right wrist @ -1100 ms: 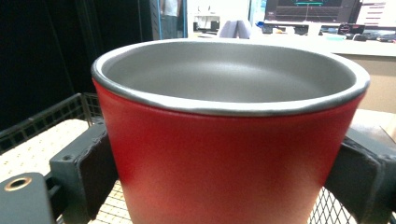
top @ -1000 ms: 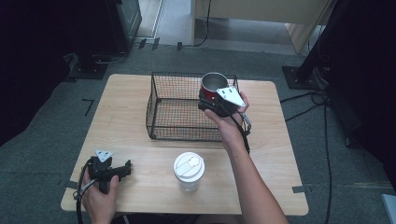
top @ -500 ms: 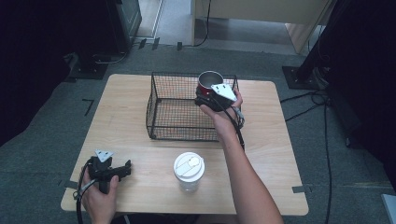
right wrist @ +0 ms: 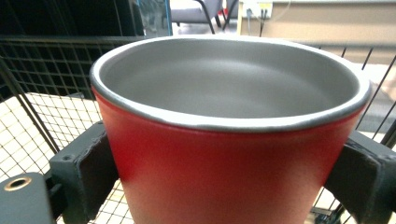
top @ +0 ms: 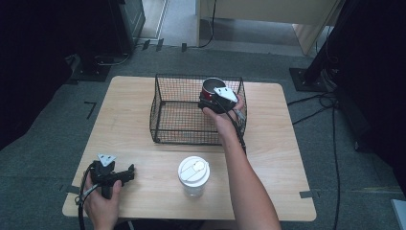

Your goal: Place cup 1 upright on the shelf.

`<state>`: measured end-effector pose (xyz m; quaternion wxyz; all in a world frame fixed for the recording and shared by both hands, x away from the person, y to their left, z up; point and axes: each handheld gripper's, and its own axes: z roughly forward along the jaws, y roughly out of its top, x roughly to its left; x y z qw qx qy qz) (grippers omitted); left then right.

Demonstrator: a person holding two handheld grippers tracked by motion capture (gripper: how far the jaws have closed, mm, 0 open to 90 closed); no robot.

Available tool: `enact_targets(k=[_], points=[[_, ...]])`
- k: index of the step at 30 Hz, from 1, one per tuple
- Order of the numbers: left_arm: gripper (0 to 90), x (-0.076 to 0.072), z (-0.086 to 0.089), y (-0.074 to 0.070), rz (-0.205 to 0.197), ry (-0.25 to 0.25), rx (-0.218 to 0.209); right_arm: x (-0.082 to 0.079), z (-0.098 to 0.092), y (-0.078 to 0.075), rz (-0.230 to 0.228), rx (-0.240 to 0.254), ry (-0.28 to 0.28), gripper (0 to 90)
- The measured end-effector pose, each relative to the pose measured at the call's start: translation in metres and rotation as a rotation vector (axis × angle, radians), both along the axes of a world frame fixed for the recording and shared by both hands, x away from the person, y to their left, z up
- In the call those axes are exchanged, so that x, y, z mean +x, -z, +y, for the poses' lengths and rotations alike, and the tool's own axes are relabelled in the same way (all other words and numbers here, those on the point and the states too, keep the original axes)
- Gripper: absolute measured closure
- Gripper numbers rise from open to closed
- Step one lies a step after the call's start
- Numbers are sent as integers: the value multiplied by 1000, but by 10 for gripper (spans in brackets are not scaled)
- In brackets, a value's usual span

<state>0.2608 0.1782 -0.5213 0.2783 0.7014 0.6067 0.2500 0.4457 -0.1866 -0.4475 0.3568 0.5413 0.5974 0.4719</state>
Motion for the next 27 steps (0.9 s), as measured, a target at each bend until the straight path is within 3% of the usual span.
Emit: enact_targets(k=[10,18,22,27], points=[[0,0,0,0,0,0,0,5,4,8,102,-82,-45,72],[0,0,0,0,1,5,2,5,2,8,138,-69,-13,67],[0,0,0,0,1,5,3,3,4,4,98,-58,-18,0],[0,0,0,0,-1,4,1,1,6,-3,27,-81,3,0]])
